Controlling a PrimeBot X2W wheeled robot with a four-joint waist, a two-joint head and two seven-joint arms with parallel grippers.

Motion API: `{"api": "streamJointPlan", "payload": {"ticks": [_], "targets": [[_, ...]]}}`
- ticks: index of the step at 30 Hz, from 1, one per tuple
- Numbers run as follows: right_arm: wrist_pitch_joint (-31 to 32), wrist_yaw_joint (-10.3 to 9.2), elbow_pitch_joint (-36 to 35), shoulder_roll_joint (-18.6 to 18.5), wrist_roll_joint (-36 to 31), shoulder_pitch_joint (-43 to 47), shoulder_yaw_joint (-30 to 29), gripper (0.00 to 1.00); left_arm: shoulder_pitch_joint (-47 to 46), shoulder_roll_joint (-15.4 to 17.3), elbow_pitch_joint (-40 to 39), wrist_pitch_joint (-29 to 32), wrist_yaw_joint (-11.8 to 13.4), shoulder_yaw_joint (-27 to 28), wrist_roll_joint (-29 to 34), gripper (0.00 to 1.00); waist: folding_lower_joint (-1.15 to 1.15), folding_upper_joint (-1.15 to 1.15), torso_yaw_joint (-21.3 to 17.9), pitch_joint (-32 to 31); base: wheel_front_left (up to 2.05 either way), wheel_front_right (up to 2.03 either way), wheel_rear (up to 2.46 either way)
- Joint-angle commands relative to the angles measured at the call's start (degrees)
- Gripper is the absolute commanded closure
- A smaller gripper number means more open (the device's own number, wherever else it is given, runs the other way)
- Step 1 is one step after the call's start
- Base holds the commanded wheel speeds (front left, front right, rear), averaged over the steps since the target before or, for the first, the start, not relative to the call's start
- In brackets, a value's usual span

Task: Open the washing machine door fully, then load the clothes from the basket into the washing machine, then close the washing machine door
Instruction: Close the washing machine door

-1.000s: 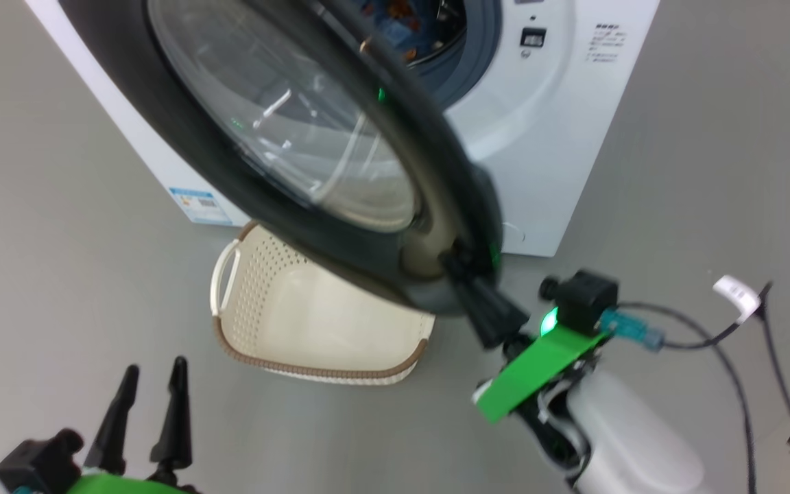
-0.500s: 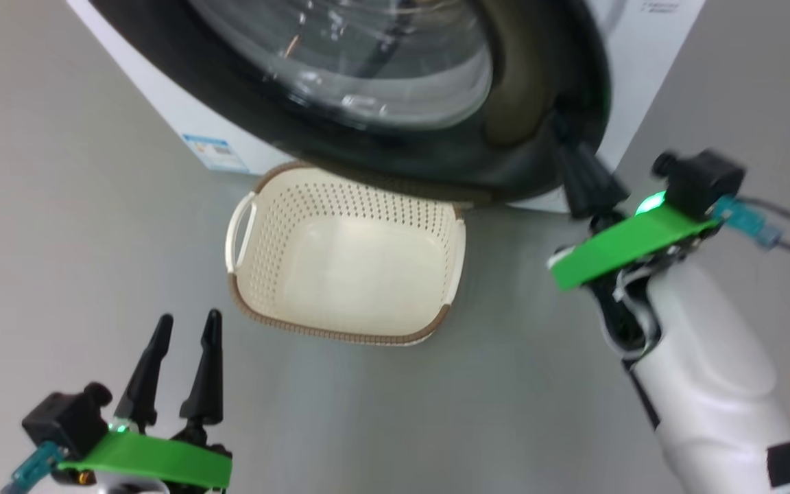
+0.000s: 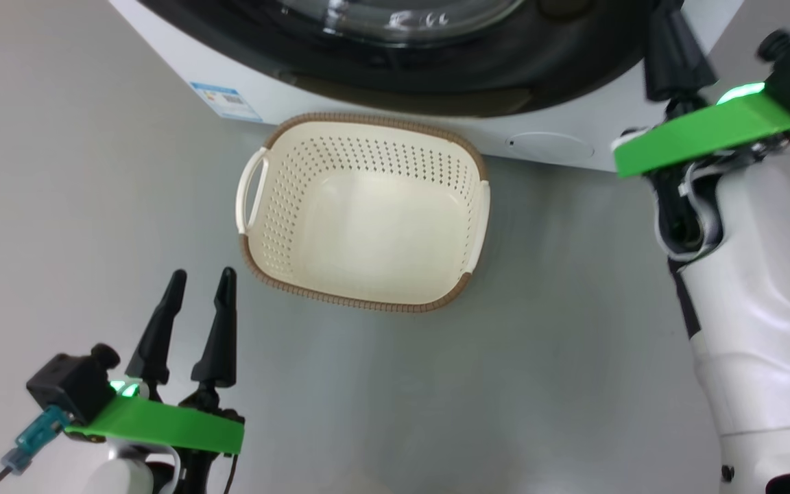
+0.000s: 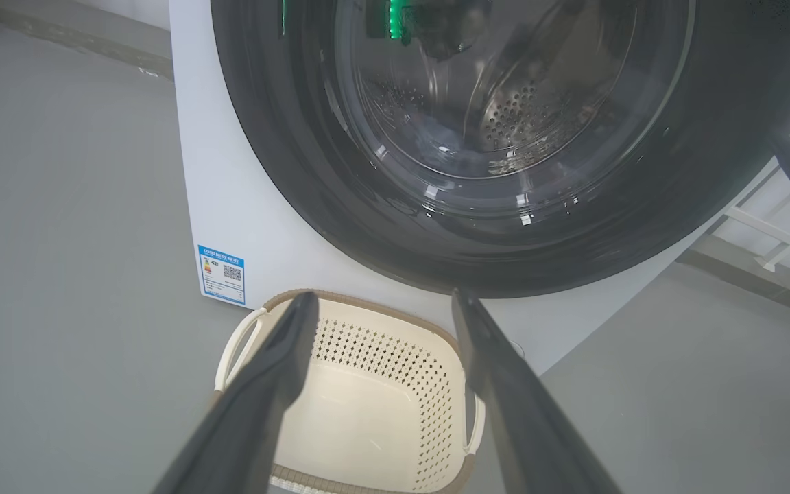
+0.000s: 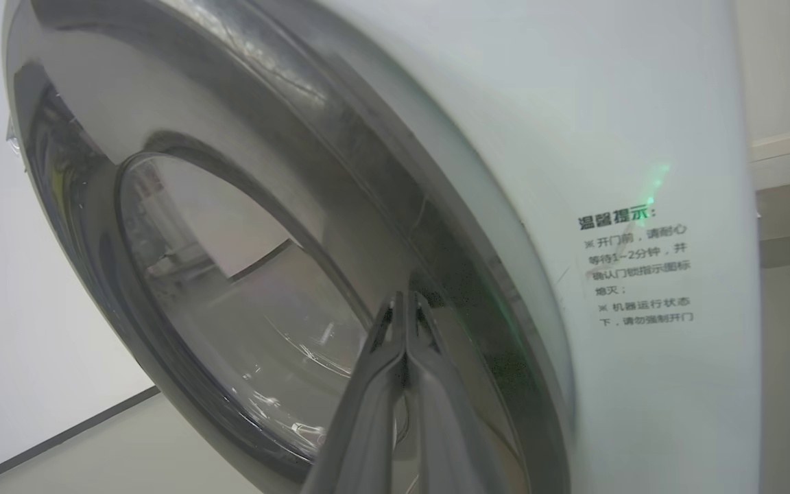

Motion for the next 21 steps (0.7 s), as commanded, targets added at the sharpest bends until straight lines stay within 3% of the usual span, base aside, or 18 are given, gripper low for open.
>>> {"api": "streamJointPlan", "payload": {"ticks": [1, 8, 16, 19, 20, 21], "targets": [[-0.3, 0.08, -1.6, 1.3, -0.5, -1.6, 0.2, 1.0, -1.5, 1.1, -1.6, -0.4, -0.1, 1.8, -0.5, 0.0, 0.0, 0.0, 0.5, 0.7, 0.0, 0.0, 0.0], [-0.3, 0.08, -2.9, 1.7, -1.6, -3.5, -1.9, 1.0, -3.1, 1.2, -1.7, -0.4, -0.1, 1.3, -0.7, 0.0, 0.0, 0.0, 1.0, 2.2, 0.0, 0.0, 0.0], [-0.3, 0.08, -2.8, 1.9, -1.2, 0.6, 2.2, 1.0, -2.0, 1.6, -0.3, -0.4, -0.1, 2.3, -0.2, 0.0, 0.0, 0.0, -0.1, -0.2, 0.0, 0.0, 0.0], [-0.3, 0.08, -2.7, 1.8, -0.6, 3.7, 3.6, 0.56, -1.2, 1.9, 0.4, -0.4, -0.1, 2.8, 0.3, 0.0, 0.0, 0.0, -0.9, -1.9, 0.0, 0.0, 0.0], [-0.3, 0.08, -2.6, 1.7, -0.5, 4.7, 4.1, 0.22, -1.0, 2.1, 0.7, -0.4, -0.1, 3.0, 0.5, 0.0, 0.0, 0.0, -1.2, -2.5, 0.0, 0.0, 0.0], [-0.3, 0.08, -2.6, 1.6, -0.2, 5.7, 4.3, 0.0, -0.7, 2.3, 0.9, -0.4, -0.1, 3.2, 0.9, 0.0, 0.0, 0.0, -1.5, -3.1, 0.0, 0.0, 0.0]]}}
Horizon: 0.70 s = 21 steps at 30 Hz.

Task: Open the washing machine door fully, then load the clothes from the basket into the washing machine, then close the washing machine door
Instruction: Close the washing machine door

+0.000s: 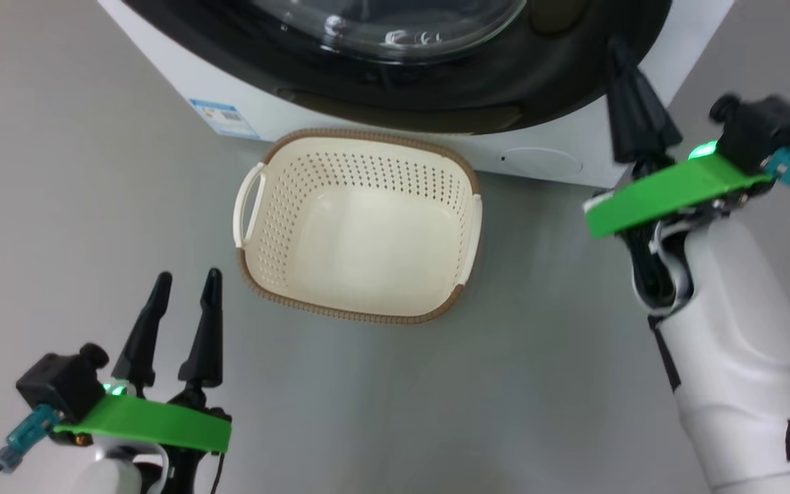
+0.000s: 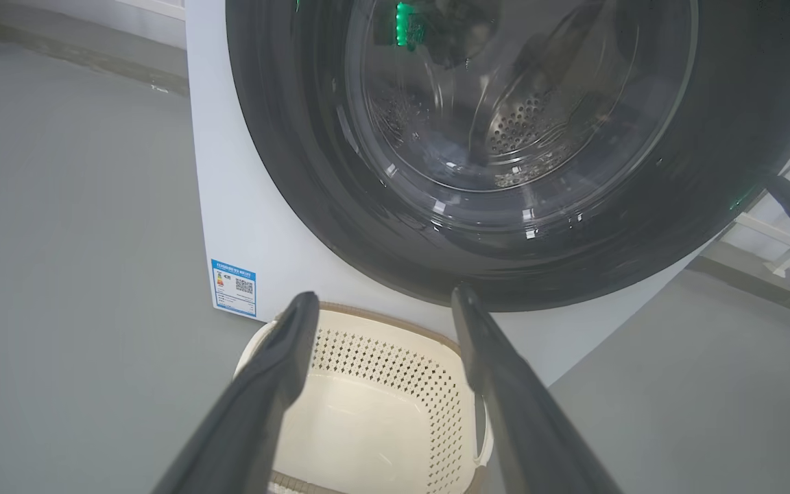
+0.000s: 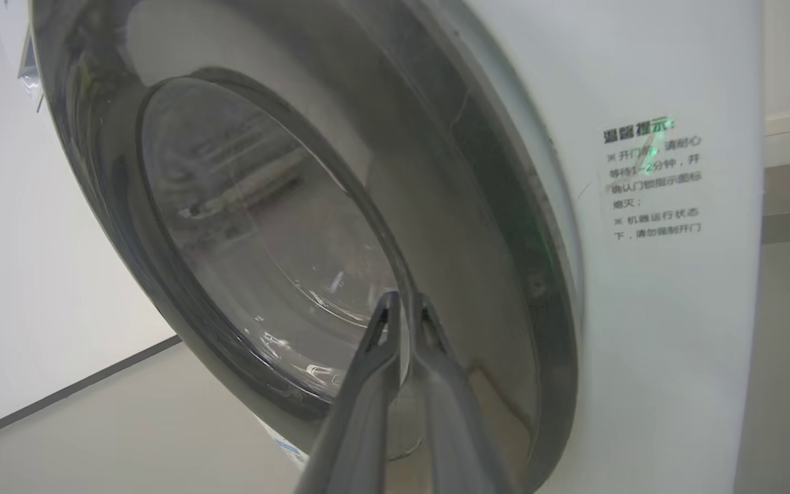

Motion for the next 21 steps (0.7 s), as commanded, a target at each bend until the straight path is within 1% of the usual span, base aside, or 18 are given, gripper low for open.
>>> {"api": "streamJointPlan", "payload": {"ticks": [1, 6, 14, 20, 21], "targets": [[-0.3, 0.08, -1.3, 1.1, 0.8, 1.4, 1.7, 0.0, 0.6, 2.2, -0.6, -0.4, -0.1, 2.5, 1.0, 0.0, 0.0, 0.0, -1.5, -1.9, 0.0, 0.0, 0.0], [-0.3, 0.08, -0.8, 0.1, 1.9, 7.3, 4.1, 0.0, 2.2, 3.7, 1.4, -0.4, -0.1, 3.6, 2.0, 0.0, 0.0, 0.0, -4.3, -5.5, 0.0, 0.0, 0.0], [-0.3, 0.08, -1.5, -2.0, 2.8, 15.1, 4.7, 0.0, 4.4, 5.7, 3.6, -0.4, -0.1, 5.0, 2.9, 0.0, 0.0, 0.0, -8.6, -9.5, 0.0, 0.0, 0.0], [-0.3, 0.08, -2.0, -3.2, 3.1, 20.3, 4.5, 0.0, 5.7, 6.5, 4.6, -0.4, -0.1, 6.8, 3.8, 0.0, 0.0, 0.0, -11.6, -11.7, 0.0, 0.0, 0.0], [-0.3, 0.08, -2.0, -3.2, 3.1, 20.3, 4.5, 0.0, 5.7, 6.5, 4.6, -0.4, -0.1, 6.8, 3.8, 0.0, 0.0, 0.0, -11.6, -11.7, 0.0, 0.0, 0.0]]}}
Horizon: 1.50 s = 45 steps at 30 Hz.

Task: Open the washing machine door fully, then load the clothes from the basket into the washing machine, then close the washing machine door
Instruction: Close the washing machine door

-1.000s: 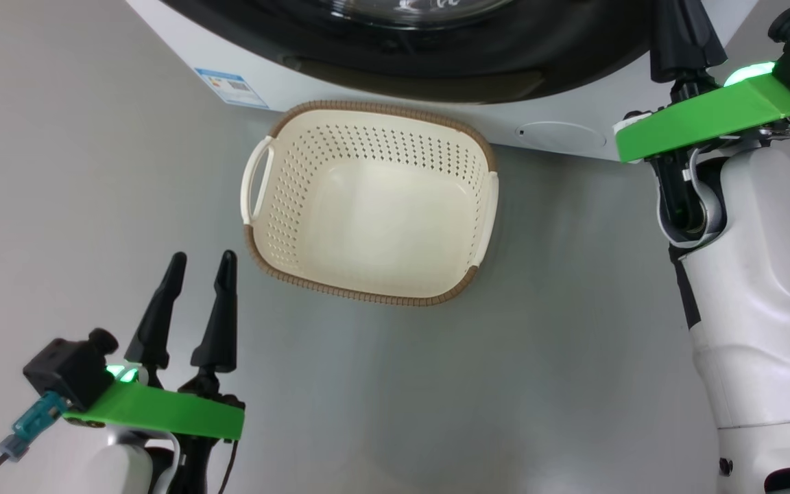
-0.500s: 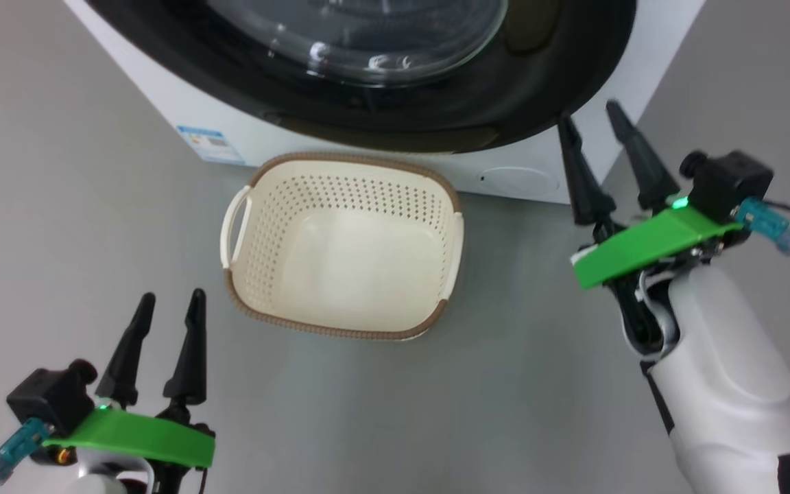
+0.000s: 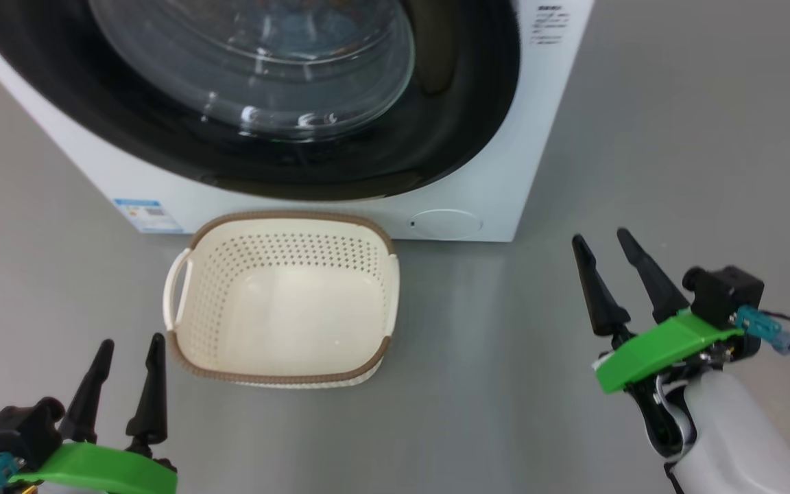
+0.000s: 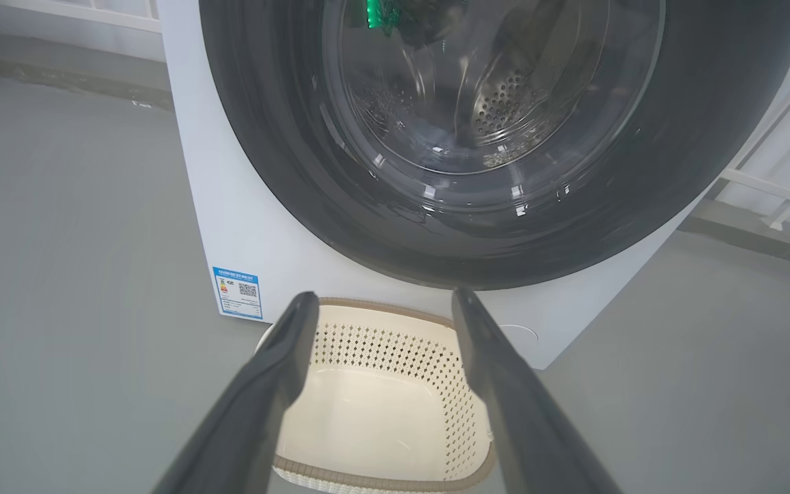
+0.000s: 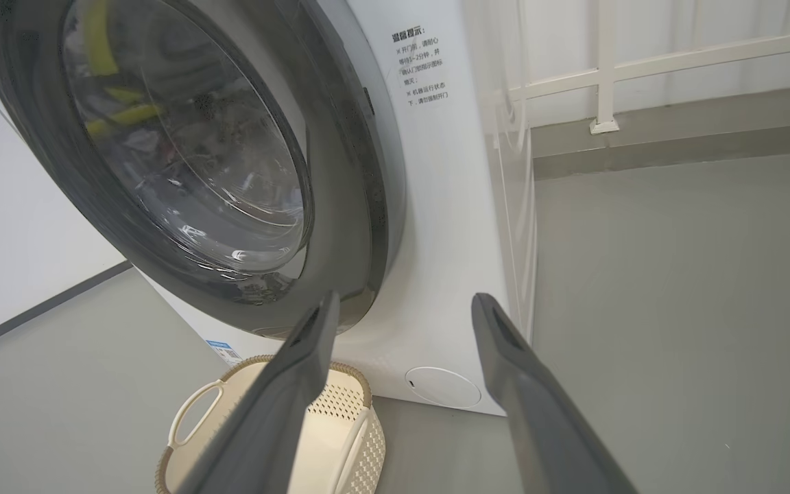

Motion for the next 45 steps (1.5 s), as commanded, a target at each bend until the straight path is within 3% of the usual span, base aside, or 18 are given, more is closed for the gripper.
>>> {"api": "streamJointPlan", "payload": {"ticks": [1, 21, 45], "targets": [[-0.3, 0.08, -1.5, 0.0, 0.3, 1.4, 1.3, 0.0, -0.2, 2.0, -0.7, -0.4, -0.1, 2.5, 0.8, 0.0, 0.0, 0.0, -2.7, -2.4, 0.0, 0.0, 0.0], [-0.3, 0.08, -2.3, -1.9, 1.3, 13.1, -1.2, 0.0, 7.1, 2.6, 0.6, -0.4, -0.1, 5.9, 1.7, 0.0, 0.0, 0.0, -9.1, -8.8, 0.0, 0.0, 0.0], [-0.3, 0.08, -3.5, -2.5, 1.6, 16.9, -2.8, 0.0, 10.0, 2.0, 0.0, -0.4, -0.1, 7.5, 3.3, 0.0, 0.0, 0.0, -9.8, -10.5, 0.0, 0.0, 0.0]]}}
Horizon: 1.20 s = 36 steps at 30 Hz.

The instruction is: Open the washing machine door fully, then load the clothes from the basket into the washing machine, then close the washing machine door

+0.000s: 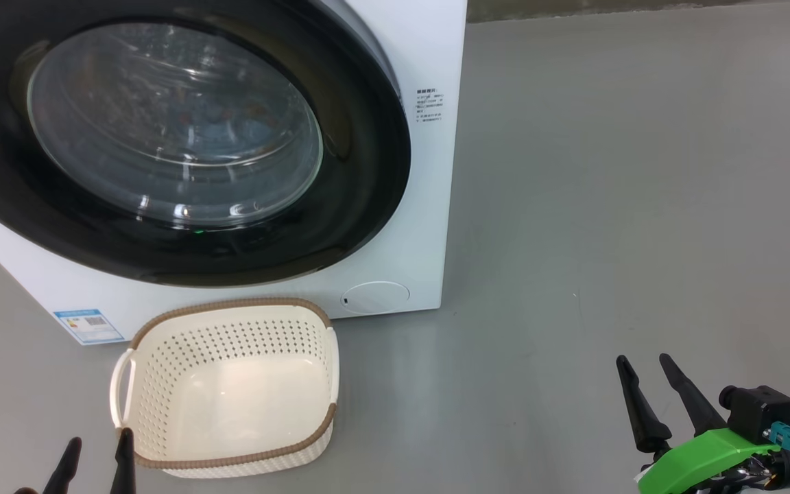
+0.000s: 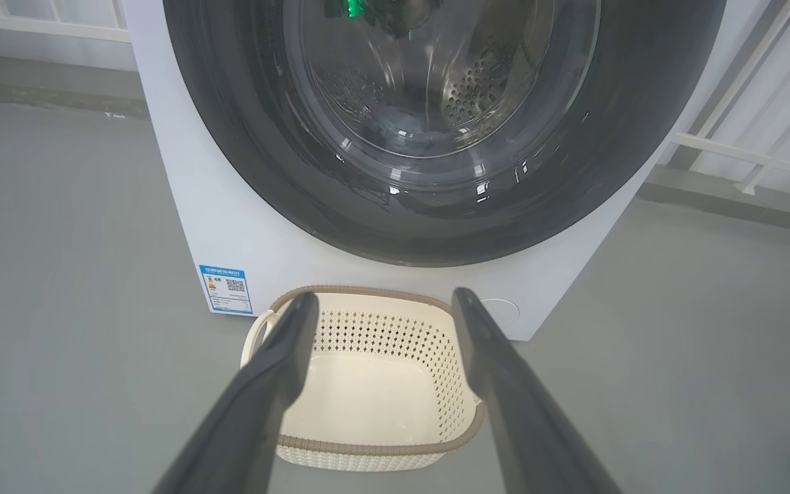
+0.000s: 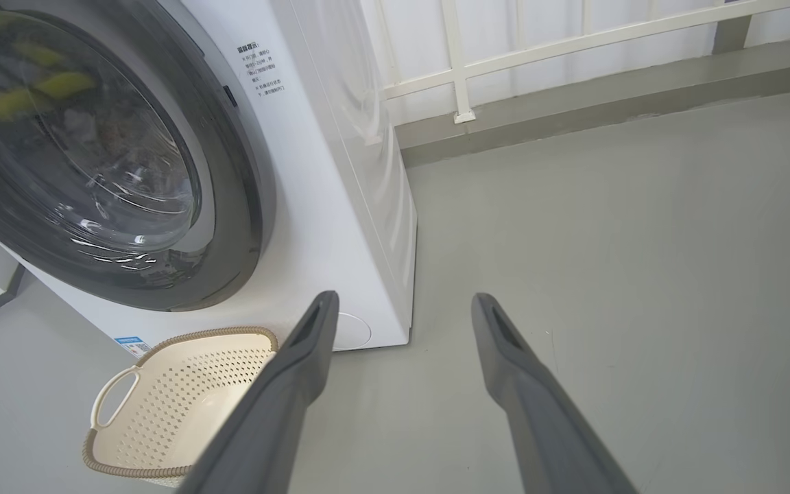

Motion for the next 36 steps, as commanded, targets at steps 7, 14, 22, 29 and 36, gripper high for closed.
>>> {"api": "streamJointPlan", "payload": {"ticks": [7, 14, 22, 29, 36], "targets": [[-0.3, 0.08, -1.6, -0.3, 0.6, -0.2, 1.1, 0.0, -1.5, 1.2, -0.8, -0.4, -0.1, 2.0, 0.0, 0.0, 0.0, 0.0, -0.1, -0.2, 0.0, 0.0, 0.0], [0.0, 0.0, 0.0, 0.1, 0.0, 0.0, 0.0, 1.0, 0.0, -0.2, 0.4, 0.0, 0.0, -0.1, -0.6, 1.0, 0.0, 0.0, -0.1, 0.0, 0.0, 0.0, 0.0], [0.9, 0.0, 1.7, 1.3, 2.6, 0.6, -0.3, 1.0, -0.3, -2.6, 2.3, 0.9, 0.0, -0.6, -3.1, 1.0, 0.08, 0.0, 0.0, -0.2, 0.0, 0.0, 0.0], [2.1, 0.01, 1.1, 1.6, 6.3, 0.6, -0.9, 1.0, -1.0, -3.1, 2.3, 2.0, 0.0, -0.1, -6.6, 1.0, 0.01, 0.0, 0.0, -0.3, 0.0, 0.0, 0.0], [3.4, 0.01, 0.3, 2.1, 10.6, 0.6, -1.7, 1.0, -1.9, -3.6, 2.4, 3.4, 0.0, 0.5, -10.6, 1.0, 0.0, 0.0, 0.1, -0.4, 0.0, 0.0, 0.0]]}}
